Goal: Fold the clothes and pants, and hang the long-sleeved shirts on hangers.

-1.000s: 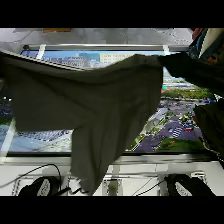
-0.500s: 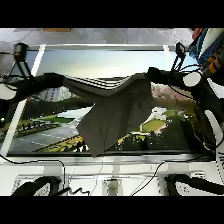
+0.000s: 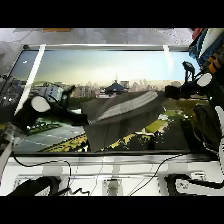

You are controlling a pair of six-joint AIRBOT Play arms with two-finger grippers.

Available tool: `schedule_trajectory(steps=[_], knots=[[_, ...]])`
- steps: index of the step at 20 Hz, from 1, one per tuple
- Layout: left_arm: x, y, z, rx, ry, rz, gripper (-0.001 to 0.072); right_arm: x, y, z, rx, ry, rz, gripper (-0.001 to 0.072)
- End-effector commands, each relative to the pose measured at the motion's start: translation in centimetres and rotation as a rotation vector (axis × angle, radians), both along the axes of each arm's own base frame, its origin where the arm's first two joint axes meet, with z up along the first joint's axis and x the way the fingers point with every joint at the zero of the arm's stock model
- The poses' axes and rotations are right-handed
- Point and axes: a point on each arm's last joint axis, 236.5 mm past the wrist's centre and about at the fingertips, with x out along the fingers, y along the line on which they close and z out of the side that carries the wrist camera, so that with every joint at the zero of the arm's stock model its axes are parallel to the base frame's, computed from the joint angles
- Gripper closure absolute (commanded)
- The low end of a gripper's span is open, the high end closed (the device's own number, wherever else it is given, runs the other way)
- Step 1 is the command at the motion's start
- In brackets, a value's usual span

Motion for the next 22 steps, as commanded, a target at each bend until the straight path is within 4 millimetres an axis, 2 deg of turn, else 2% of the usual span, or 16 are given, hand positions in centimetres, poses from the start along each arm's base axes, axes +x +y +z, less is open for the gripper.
schedule_trajectory(steps=[1,5,6,7,8,9,10,14,16,17,19,20,21,22], knots=[[-7.3,-1.3,-3.1,0.060,0.240,-0.077,0.0699,-6.2,-3.2,-1.9,-0.132,0.259,0.089,0.0695],[-11.0,-3.4,-3.9,0.080,0.290,-0.164,0.0698,-6.2,-3.7,-1.9,-0.160,0.257,0.103,0.0695],[-11.2,-3.7,-4.0,0.084,0.279,-0.179,0.0698,-5.9,-3.8,-1.9,-0.162,0.244,0.101,0.0694],[-11.2,-4.1,-4.1,0.079,0.266,-0.183,0.0683,-5.4,-3.8,-1.8,-0.164,0.222,0.097,0.0656],[-10.9,-4.4,-4.2,0.076,0.254,-0.179,0.0485,-4.6,-4.0,-1.7,-0.171,0.191,0.091,0.0431],[-10.7,-4.5,-4.3,0.074,0.248,-0.175,0.0158,-3.9,-4.1,-1.6,-0.178,0.161,0.086,0.0130],[-10.5,-4.6,-4.3,0.071,0.242,-0.170,-0.0013,-3.1,-4.3,-1.4,-0.186,0.126,0.080,0.0019],[-9.8,-3.9,-4.7,0.099,0.211,-0.166,0.0001,1.4,-5.4,0.1,-0.236,-0.069,0.045,0.0047],[-9.0,-3.6,-5.0,0.121,0.175,-0.159,0.0002,3.2,-6.1,0.4,-0.246,-0.127,0.024,0.0172],[-8.5,-3.4,-5.2,0.130,0.157,-0.149,0.0003,3.3,-6.8,-0.2,-0.240,-0.102,0.013,0.0173],[-6.9,-2.4,-5.7,0.175,0.094,-0.130,0.0024,2.7,-8.1,-2.0,-0.198,-0.001,0.027,0.0249],[-6.0,-1.7,-5.8,0.193,0.072,-0.109,0.0089,2.2,-8.1,-3.0,-0.143,0.049,0.069,0.0336],[-5.3,-1.0,-5.9,0.204,0.059,-0.090,0.0105,1.9,-7.4,-3.7,-0.039,0.077,0.103,0.0404],[-4.5,-0.1,-6.0,0.218,0.049,-0.066,0.0105,1.8,-6.5,-4.0,0.078,0.083,0.104,0.0404]])
